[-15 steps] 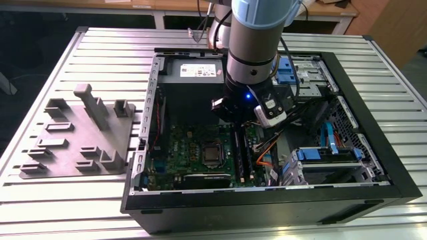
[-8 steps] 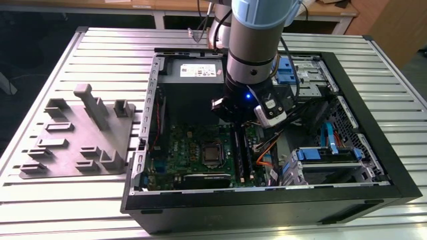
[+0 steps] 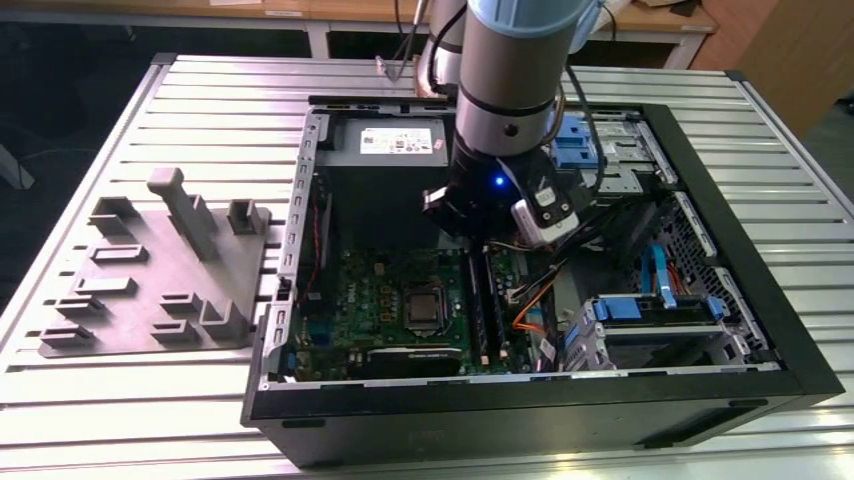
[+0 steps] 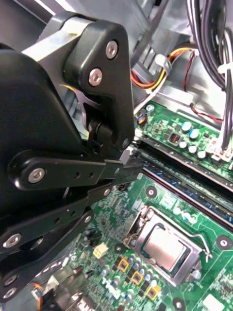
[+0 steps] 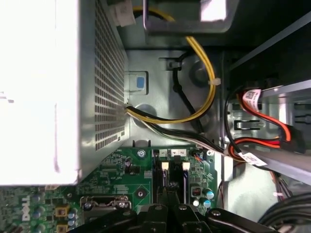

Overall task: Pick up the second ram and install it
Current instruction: 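Press down the second ram until it locks into place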

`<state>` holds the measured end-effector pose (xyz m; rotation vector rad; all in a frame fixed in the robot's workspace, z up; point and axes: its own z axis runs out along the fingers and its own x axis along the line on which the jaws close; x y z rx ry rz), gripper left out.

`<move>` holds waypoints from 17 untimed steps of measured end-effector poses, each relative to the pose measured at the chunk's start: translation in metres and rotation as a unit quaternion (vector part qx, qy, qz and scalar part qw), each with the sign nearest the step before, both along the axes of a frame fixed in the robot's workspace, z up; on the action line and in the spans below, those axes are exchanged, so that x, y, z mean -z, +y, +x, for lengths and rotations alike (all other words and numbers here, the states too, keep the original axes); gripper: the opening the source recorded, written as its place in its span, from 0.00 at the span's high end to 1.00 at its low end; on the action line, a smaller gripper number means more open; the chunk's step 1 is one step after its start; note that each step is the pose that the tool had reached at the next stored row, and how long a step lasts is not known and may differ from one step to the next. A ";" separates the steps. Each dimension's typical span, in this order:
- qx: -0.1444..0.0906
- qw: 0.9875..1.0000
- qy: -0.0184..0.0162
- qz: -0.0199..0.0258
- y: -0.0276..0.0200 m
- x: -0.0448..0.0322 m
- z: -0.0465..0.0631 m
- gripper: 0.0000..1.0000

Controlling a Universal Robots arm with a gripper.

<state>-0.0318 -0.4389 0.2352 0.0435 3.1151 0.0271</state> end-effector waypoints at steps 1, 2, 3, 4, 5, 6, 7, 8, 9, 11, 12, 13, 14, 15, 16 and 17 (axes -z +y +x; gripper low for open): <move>0.000 1.000 0.000 0.000 0.0000 -0.0025 0.000 0.90; 0.000 1.000 0.000 0.000 0.0000 -0.0049 0.000 0.90; 0.000 1.000 0.000 0.000 0.0000 -0.0064 0.000 0.90; 0.000 1.000 0.000 0.000 0.0000 -0.0065 0.000 0.90; 0.000 1.000 0.000 0.000 0.0000 -0.0065 0.000 0.90; 0.000 1.000 0.000 0.000 0.0000 -0.0065 0.000 0.90; 0.000 1.000 0.000 0.000 0.0000 -0.0065 0.000 0.90; 0.000 1.000 0.000 0.000 -0.0001 -0.0066 0.000 0.90; 0.000 1.000 0.000 0.000 -0.0007 -0.0067 0.000 0.90; 0.000 1.000 0.000 0.000 -0.0043 -0.0067 0.000 0.90; 0.000 1.000 0.000 0.000 -0.0073 -0.0067 0.000 0.90; 0.000 1.000 0.000 0.000 -0.0109 -0.0066 0.000 0.90; 0.000 1.000 0.000 0.000 -0.0143 -0.0065 0.000 0.90; 0.000 1.000 0.000 0.000 -0.0177 -0.0066 0.000 0.90; 0.000 1.000 0.000 0.000 -0.0211 -0.0066 0.000 0.90; 0.000 1.000 0.000 0.000 -0.0247 -0.0066 0.000 0.90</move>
